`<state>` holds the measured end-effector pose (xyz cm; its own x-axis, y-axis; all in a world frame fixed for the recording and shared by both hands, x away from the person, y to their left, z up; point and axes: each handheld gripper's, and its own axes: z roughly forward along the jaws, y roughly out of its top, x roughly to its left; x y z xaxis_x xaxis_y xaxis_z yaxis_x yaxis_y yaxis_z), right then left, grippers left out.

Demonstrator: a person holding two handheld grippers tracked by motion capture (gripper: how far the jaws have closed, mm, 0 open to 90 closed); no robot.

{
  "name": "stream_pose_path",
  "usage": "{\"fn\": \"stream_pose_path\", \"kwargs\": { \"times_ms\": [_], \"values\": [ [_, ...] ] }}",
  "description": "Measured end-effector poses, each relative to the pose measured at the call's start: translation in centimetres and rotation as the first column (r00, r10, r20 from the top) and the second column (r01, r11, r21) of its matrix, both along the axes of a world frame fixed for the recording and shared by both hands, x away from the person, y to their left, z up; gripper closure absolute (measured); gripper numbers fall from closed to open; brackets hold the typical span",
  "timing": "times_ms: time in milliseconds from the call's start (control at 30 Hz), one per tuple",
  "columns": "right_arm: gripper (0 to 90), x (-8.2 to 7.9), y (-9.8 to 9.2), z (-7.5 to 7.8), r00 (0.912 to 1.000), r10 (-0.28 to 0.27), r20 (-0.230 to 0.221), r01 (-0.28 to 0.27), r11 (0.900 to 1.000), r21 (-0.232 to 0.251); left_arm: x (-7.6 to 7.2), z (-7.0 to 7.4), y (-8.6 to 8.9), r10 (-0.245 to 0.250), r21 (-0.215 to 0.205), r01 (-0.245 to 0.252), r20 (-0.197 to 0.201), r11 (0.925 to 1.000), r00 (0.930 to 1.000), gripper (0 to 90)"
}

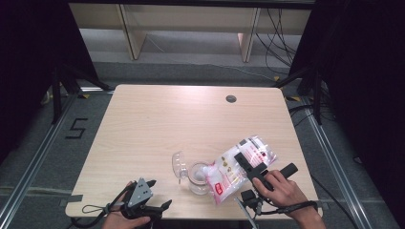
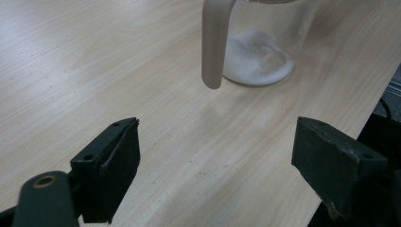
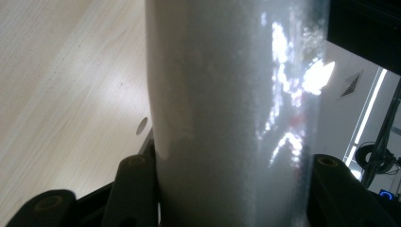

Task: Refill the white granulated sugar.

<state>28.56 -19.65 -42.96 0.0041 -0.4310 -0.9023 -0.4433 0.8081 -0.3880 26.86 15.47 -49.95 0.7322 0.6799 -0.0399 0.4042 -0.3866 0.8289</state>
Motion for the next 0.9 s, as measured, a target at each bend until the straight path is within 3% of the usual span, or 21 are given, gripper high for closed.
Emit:
{"fn": "stream_pose_path", "kwargs": {
  "times_ms": [133, 200, 233, 467, 633, 900],
  "values": [
    [55.4, 0.06, 0.00, 0.16, 1.0000, -0.002, 0.004, 0.003, 1.000, -0.018, 0.01, 0.25, 0.28, 0.006, 0.030, -0.006, 0.021, 0.9995, 0.9998, 15.8],
    [55.5, 0.05, 0.00, 0.21, 1.0000, 0.001, 0.003, 0.000, 1.000, -0.019, 0.02, 0.22, 0.25, 0.008, 0.023, -0.008, 0.019, 0.9997, 0.9998, 15.9],
    [55.5, 0.00, -0.04, 0.08, 1.0000, -0.007, -0.002, 0.007, 1.000, 0.002, -0.01, 0.16, 0.14, 0.011, 0.012, -0.011, 0.015, 0.9999, 0.9998, 15.8],
    [55.9, 0.00, -0.07, 0.30, 0.9999, 0.008, 0.010, -0.008, 1.000, -0.014, -0.02, 0.10, 0.09, 0.010, 0.013, -0.010, 0.014, 0.9999, 0.9999, 15.8],
    [56.3, -0.06, -0.05, 0.07, 1.0000, -0.001, 0.002, 0.001, 1.000, 0.004, -0.01, 0.08, 0.07, 0.010, 0.010, -0.010, 0.014, 0.9999, 0.9999, 15.9],
    [57.3, -0.09, 0.22, 0.11, 0.9996, 0.021, 0.017, -0.020, 0.999, -0.029, -0.01, 0.09, 0.09, 0.005, 0.013, -0.006, 0.012, 0.9999, 0.9999, 15.9]
  ]
}}
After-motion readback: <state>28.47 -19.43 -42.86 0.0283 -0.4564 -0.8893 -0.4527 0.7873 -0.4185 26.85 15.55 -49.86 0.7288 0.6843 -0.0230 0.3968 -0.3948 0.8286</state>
